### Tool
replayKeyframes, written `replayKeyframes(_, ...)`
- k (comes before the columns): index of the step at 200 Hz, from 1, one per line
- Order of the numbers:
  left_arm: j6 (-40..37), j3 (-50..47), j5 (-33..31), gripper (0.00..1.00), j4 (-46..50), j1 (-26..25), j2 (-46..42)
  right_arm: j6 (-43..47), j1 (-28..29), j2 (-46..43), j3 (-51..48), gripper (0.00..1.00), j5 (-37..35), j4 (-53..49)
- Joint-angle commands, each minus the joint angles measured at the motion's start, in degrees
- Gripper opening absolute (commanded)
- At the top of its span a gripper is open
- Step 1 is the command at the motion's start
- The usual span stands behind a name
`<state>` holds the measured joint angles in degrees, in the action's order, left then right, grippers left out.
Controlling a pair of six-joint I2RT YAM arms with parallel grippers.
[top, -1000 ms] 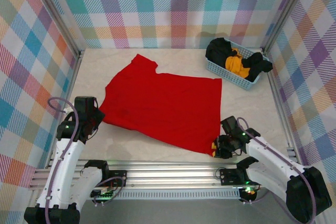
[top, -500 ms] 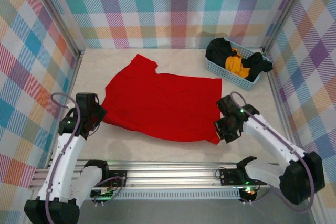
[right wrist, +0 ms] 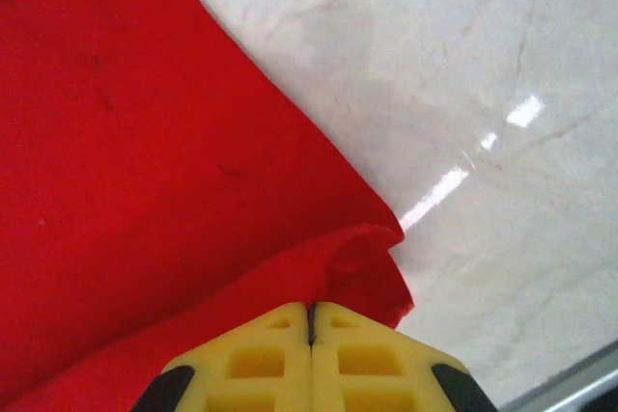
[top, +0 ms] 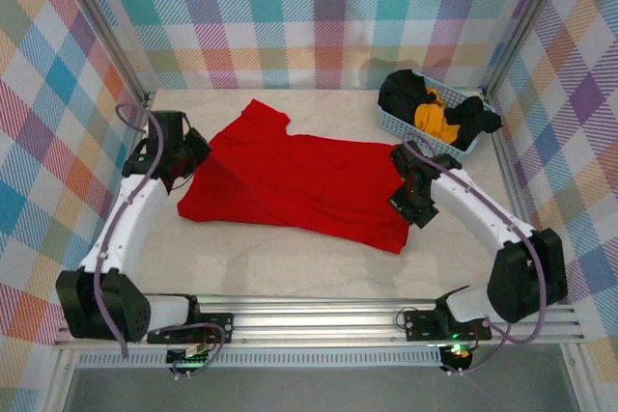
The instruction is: Fold and stack the t-shirts
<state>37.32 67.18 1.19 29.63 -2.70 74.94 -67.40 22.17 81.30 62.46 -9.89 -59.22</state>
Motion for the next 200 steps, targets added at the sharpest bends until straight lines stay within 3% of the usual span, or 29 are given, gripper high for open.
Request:
replayKeyframes(1,-3.1,3.8,2.3,0.0,-3.9,0.3,4.0,4.7,-1.8,2.7,3.2,0.0,-0.6,1.5)
replayKeyframes(62,-6.2,12.6,3.8,0.0,-4.2,-1.1,16.3,7.0,-5.5,10.8,7.4,0.0,2.7,4.2)
replayKeyframes(155,-6.6,15.6,5.6,0.0,-6.3,-1.5,24.5,8.3,-7.9,18.1,8.7,0.0,5.3,7.9)
replayKeyframes(200,-7.5,17.4,11.0,0.0,-7.2,-2.0,27.0,11.1,-9.5,20.0,9.7,0.36,9.2,9.8)
